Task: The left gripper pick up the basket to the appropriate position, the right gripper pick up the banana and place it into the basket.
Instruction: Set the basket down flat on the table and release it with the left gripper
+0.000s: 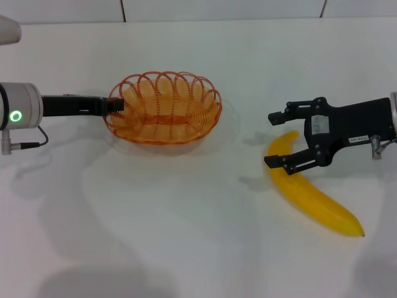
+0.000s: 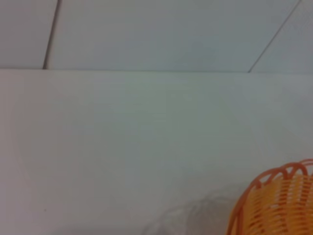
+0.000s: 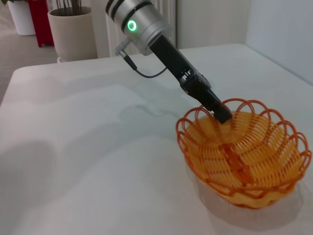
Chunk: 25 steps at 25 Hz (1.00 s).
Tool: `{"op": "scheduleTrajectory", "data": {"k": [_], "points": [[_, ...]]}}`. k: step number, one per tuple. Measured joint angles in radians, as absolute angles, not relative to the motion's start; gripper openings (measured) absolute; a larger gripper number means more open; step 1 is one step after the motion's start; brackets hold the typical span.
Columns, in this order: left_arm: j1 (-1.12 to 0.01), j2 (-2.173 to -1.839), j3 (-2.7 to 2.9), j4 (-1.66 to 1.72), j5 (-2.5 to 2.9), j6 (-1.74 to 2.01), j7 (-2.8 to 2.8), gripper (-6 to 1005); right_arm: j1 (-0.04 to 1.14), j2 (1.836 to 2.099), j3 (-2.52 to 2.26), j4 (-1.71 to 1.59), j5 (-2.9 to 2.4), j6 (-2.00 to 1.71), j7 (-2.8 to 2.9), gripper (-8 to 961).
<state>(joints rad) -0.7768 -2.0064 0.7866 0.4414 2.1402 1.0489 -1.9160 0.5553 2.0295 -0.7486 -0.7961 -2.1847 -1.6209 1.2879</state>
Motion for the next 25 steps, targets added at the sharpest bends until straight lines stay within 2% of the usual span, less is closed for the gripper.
{"op": "scheduleTrajectory", "data": {"k": [25], "points": [[-0.779, -2.015, 0.791, 0.44, 2.18, 1.016, -1.915, 60, 0.558, 2.029, -0.749, -0.791, -2.185, -1.625, 1.292, 905]]}}
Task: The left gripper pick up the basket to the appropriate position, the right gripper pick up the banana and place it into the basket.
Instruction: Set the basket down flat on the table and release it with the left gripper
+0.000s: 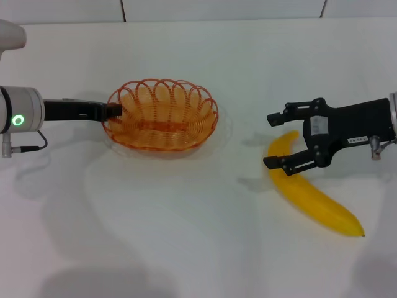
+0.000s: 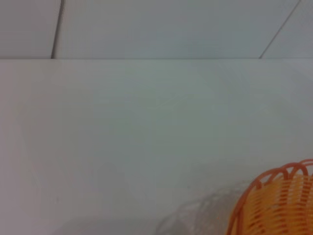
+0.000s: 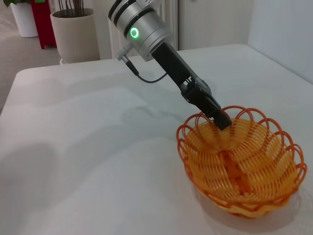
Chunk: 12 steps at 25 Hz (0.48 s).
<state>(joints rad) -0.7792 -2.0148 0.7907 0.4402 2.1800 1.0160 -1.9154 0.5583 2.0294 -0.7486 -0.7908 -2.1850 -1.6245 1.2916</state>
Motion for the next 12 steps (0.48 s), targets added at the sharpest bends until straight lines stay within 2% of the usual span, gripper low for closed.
{"op": "scheduleTrajectory", "data": {"k": [12], "points": [[-0.777, -2.015, 0.784, 0.44, 2.168, 1.017, -1.913, 60, 0.558, 2.029, -0.749, -0.787, -2.187, -1.625, 1.292, 905]]}}
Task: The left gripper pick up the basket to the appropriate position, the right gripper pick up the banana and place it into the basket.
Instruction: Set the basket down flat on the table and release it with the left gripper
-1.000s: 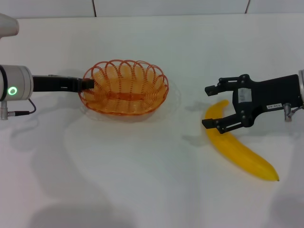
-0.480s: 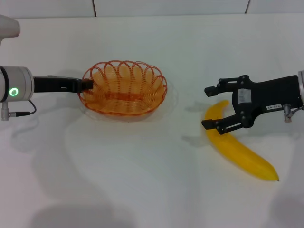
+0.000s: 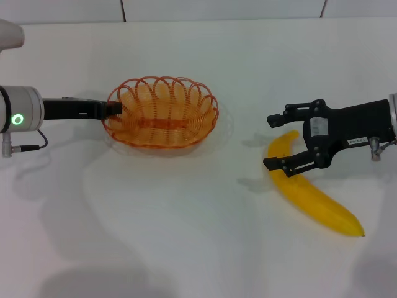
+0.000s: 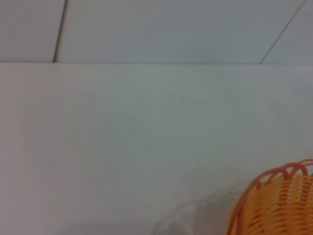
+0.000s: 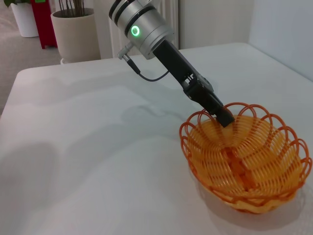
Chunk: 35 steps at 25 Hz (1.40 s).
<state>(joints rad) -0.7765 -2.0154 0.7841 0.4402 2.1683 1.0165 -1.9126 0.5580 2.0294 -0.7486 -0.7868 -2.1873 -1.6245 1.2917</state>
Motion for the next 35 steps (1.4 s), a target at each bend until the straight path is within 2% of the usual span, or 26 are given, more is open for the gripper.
{"op": "scheduleTrajectory", "data": {"k": [12, 20, 30, 35], "points": [[-0.775, -2.018, 0.784, 0.44, 2.168, 1.016, -1.904, 69, 0.558, 2.029, -0.749, -0.786, -2.186, -1.625, 1.291, 905], [-0.772, -2.028, 0.785, 0.441, 2.168, 0.982, -1.9, 177, 0.557, 2.029, -0.749, -0.785, -2.186, -1.624, 1.291, 904], [-0.769, -2.029, 0.786, 0.448, 2.153, 0.988, -1.875, 600, 0.55, 2.029, -0.748, -0.785, -2.187, -1.624, 1.291, 904], [-0.731, -2.032, 0.795, 0.493, 2.096, 1.023, -1.806, 691, 0.548, 2.029, -0.744, -0.785, -2.187, -1.624, 1.292, 904]]}}
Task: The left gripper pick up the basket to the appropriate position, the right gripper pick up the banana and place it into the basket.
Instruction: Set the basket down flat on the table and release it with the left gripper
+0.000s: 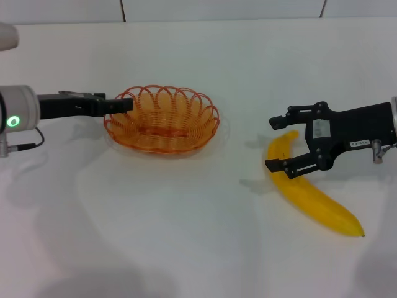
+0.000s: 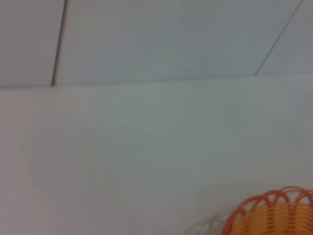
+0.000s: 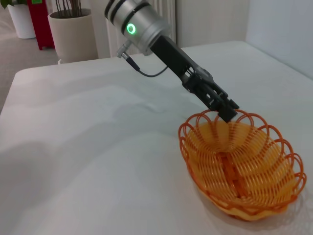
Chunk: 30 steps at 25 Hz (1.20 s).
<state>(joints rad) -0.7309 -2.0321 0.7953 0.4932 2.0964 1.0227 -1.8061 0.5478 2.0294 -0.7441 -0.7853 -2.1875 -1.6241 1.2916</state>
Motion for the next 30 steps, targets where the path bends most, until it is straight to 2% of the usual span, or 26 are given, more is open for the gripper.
{"op": "scheduleTrajectory", "data": {"k": [6, 30], "points": [[-0.674, -2.036, 0.796, 0.559, 2.034, 1.084, -1.71, 800, 0.548, 2.029, -0.741, -0.785, -2.182, -1.624, 1.292, 904], [-0.455, -2.039, 0.81, 0.59, 1.767, 1.302, -1.124, 788, 0.546, 2.033, -0.739, -0.791, -2.154, -1.609, 1.292, 904]]}}
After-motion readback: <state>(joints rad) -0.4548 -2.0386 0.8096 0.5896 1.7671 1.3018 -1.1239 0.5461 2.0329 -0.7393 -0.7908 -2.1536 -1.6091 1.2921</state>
